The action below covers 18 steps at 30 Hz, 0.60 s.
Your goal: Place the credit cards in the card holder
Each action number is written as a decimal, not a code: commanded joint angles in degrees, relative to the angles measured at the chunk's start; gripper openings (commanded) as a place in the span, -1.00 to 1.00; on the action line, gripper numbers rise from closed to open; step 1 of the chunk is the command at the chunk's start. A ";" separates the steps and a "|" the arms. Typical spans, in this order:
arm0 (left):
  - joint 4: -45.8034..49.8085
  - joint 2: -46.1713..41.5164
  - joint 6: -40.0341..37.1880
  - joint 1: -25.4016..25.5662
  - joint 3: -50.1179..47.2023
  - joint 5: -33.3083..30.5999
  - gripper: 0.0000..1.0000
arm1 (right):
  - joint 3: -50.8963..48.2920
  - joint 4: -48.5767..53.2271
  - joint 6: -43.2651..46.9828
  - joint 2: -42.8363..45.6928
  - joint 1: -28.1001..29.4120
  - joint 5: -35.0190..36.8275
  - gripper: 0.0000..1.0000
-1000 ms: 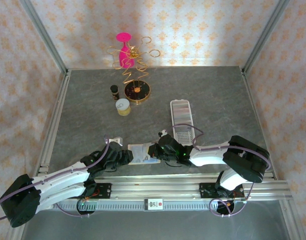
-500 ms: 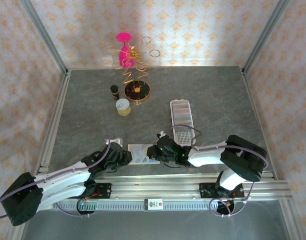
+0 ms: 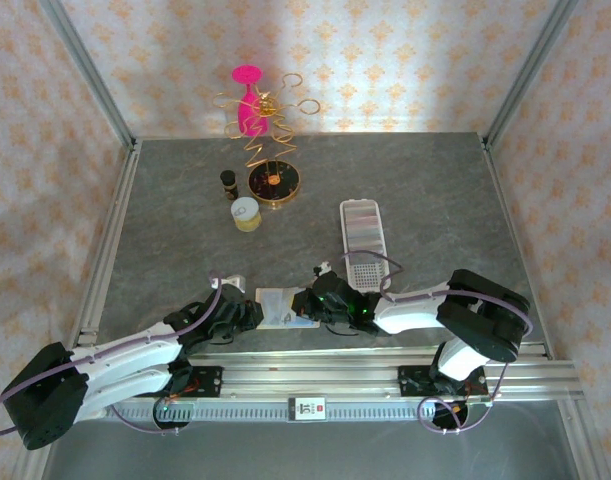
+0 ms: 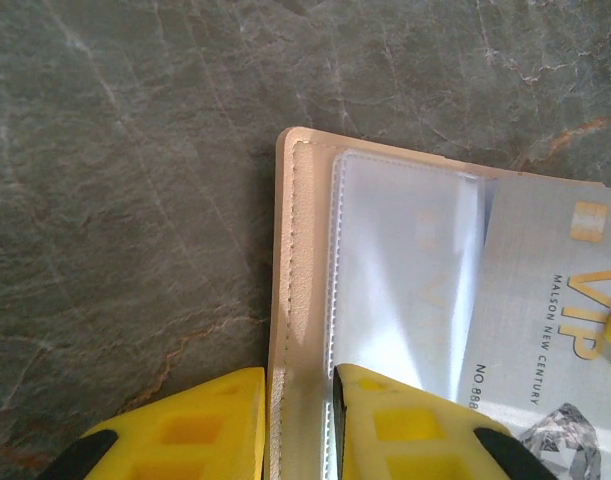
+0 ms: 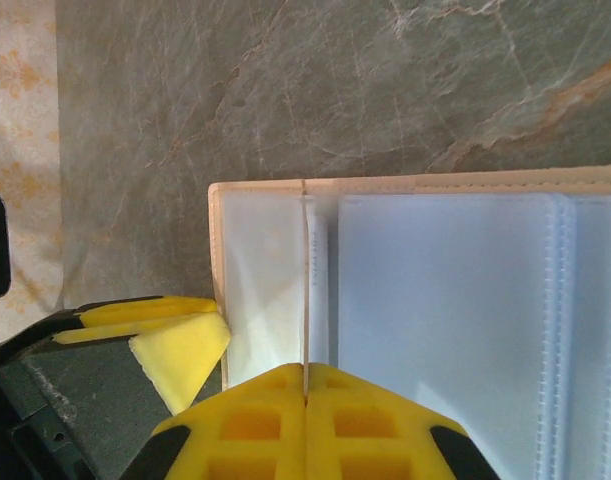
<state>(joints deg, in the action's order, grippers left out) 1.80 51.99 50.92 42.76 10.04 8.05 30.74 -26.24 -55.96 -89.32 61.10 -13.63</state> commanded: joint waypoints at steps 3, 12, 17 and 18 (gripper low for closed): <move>-0.49 -0.65 -0.39 0.32 -0.99 0.47 -0.55 | -1.02 -1.04 -1.60 0.20 0.42 2.65 -1.00; -0.66 -0.94 -0.14 0.38 -1.61 0.56 -0.58 | -0.55 -0.71 -1.54 -0.55 0.50 -1.74 -1.00; -1.09 -1.01 -0.14 0.39 -1.91 0.38 -0.60 | -0.16 0.71 -1.34 -0.86 0.60 -2.37 -1.00; -1.25 -1.01 -0.07 0.38 -2.03 0.38 -0.60 | -0.03 0.66 -1.47 -1.14 0.68 -2.54 -1.00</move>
<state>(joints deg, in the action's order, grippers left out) 1.37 51.33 50.94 42.76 9.37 8.08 30.63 -26.22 -57.01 -89.54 61.17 -15.35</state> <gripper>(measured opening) 0.203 0.050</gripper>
